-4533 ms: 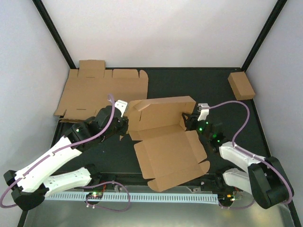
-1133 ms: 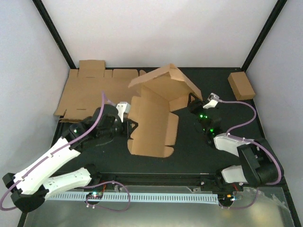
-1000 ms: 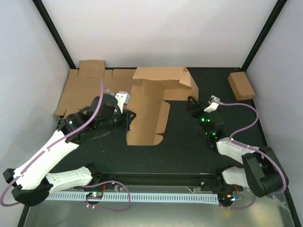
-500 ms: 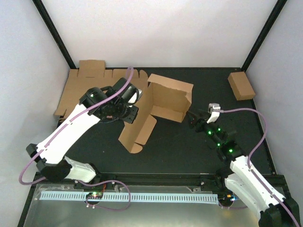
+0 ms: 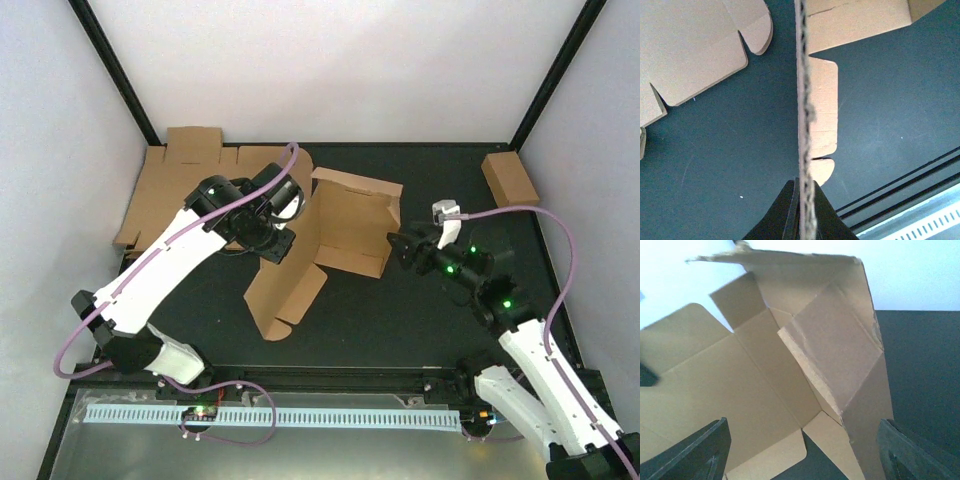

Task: Fold the paper box

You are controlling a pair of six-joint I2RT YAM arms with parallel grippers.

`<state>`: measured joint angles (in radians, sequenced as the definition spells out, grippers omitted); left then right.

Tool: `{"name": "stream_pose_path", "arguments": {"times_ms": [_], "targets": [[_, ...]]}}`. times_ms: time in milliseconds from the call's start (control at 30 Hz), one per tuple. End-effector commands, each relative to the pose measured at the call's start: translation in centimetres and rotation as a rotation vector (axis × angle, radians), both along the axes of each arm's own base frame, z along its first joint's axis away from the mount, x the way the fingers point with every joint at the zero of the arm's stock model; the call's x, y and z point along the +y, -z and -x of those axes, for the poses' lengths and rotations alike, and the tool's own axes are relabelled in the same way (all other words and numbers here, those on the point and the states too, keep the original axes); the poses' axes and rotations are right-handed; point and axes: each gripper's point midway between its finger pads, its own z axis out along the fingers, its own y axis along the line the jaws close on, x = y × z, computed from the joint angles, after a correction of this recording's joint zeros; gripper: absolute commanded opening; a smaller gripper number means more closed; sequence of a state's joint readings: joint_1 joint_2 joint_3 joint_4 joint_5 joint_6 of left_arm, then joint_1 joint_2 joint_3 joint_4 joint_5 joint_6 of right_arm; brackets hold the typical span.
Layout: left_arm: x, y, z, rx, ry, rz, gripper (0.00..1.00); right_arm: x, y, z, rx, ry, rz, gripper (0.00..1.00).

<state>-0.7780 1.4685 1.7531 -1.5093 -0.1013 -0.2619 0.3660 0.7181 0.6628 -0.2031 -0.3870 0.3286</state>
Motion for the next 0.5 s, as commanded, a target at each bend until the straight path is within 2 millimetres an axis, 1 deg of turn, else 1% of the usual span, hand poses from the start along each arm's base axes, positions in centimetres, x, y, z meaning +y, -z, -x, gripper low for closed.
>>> {"name": "stream_pose_path", "arguments": {"times_ms": [0,100,167,333,467], "targets": [[0.0,0.9,-0.1,0.013,0.012,-0.003,0.05,0.2,-1.3,1.3,0.006,-0.047,0.012,0.83],[0.1,1.3,0.0,0.010,0.011,0.002,0.07,0.0,-2.5,1.1,-0.008,-0.028,0.020,0.84],[0.3,1.2,0.1,0.004,0.009,0.008,0.09,-0.2,-2.9,0.7,-0.003,-0.012,0.025,0.84],[0.4,1.4,0.6,-0.001,0.011,0.037,0.21,-0.9,-3.7,-1.1,0.027,0.042,-0.001,0.83],[0.1,1.7,1.0,0.010,0.017,0.064,0.28,-2.1,-4.1,-2.5,0.043,0.109,-0.045,0.81]]}}
